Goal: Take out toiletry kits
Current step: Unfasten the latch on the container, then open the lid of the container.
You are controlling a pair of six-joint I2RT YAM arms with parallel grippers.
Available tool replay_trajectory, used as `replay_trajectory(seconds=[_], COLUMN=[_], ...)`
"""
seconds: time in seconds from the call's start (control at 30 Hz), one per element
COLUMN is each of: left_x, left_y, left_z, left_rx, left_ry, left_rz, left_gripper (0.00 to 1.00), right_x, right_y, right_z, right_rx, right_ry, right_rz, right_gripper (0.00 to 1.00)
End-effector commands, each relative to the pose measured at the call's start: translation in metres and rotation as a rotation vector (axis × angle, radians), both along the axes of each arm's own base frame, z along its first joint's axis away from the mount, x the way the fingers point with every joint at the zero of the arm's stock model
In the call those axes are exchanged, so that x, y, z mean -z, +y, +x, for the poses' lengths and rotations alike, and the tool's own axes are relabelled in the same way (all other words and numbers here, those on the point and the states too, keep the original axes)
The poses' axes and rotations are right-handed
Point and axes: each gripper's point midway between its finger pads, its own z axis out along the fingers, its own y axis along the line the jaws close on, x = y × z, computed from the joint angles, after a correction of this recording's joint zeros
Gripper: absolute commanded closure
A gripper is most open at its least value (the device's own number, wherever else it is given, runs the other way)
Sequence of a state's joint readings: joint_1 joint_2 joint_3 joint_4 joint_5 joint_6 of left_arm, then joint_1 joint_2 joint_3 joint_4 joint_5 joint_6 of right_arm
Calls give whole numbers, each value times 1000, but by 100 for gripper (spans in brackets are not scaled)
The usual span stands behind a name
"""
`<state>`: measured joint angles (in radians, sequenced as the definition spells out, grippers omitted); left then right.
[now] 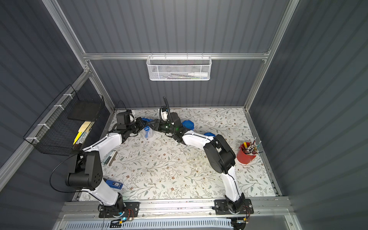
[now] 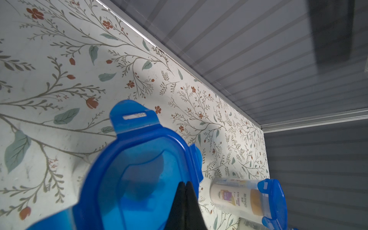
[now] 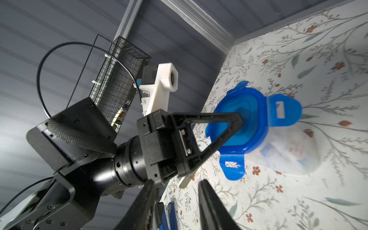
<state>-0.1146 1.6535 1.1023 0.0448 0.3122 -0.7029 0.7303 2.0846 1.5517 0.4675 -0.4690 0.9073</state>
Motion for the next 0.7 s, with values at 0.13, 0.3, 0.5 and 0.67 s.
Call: replay_trajectory(seconds=[0.13,0.3,0.5,0.67], left_x=[63,56,59,64], left_y=[12,13,14,14], left_z=[-51,-51,-51,-51], left_rx=[-19,-18,-21,-19], left_ry=[334,328,333,344], left_rz=[71,84,87,89], left_gripper=[100,100,100,100], right_x=[35,41,59,68], right_y=[-10,0,14,23], right_z=[41,58,72,76], right_rx=[67,56,46,31], right_ry=[57,61,99,137], right_rz=[-145,-172,-179,-132], right_gripper=[44,40,40,41])
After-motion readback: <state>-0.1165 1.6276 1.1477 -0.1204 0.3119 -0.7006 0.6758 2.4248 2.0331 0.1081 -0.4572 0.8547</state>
